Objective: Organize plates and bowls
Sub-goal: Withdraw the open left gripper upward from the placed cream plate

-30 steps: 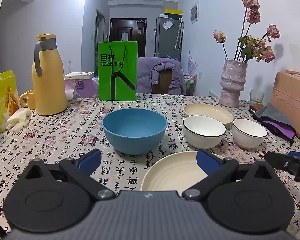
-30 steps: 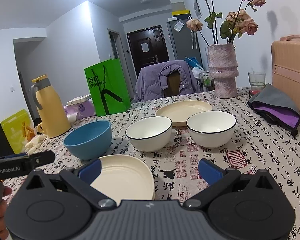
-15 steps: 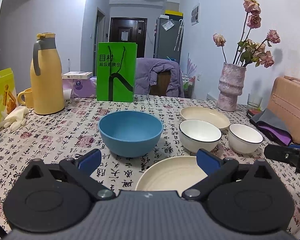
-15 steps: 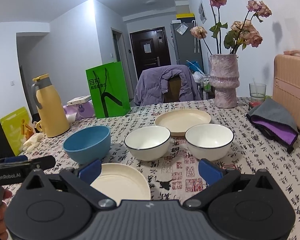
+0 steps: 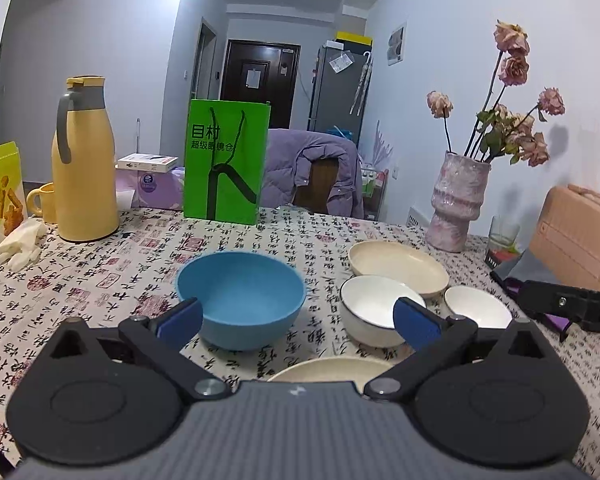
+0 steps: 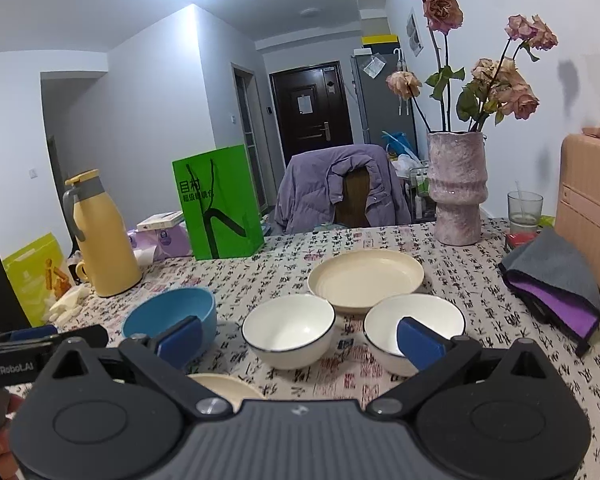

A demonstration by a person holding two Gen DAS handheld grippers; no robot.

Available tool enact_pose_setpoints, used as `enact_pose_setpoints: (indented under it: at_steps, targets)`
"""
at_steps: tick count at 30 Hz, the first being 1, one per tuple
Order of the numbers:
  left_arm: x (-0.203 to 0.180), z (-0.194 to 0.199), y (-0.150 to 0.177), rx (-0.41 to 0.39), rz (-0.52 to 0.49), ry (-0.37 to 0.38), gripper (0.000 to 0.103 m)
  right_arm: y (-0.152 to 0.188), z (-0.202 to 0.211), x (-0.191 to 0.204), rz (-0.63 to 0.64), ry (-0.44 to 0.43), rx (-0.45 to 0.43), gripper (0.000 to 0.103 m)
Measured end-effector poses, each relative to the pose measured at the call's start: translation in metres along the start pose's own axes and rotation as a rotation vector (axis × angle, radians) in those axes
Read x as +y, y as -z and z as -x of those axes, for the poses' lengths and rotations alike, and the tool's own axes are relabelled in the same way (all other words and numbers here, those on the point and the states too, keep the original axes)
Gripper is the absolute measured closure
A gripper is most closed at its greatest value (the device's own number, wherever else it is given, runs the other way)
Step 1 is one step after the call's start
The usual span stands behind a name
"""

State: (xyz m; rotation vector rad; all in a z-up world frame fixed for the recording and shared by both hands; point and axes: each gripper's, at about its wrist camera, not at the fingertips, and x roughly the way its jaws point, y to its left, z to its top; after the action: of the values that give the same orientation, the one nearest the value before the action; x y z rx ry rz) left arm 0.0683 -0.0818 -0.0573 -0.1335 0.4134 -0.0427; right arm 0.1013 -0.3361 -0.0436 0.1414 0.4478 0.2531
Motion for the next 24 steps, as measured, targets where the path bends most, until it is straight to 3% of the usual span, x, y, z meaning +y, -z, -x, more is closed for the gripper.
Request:
enact_pose_setpoints:
  at_steps: [24]
  targets:
    - [-0.019, -0.044, -0.052, 0.01, 0.051, -0.017, 0.0, -0.074, -0.051, -0.032, -0.001, -0.031, -0.003, 0.0]
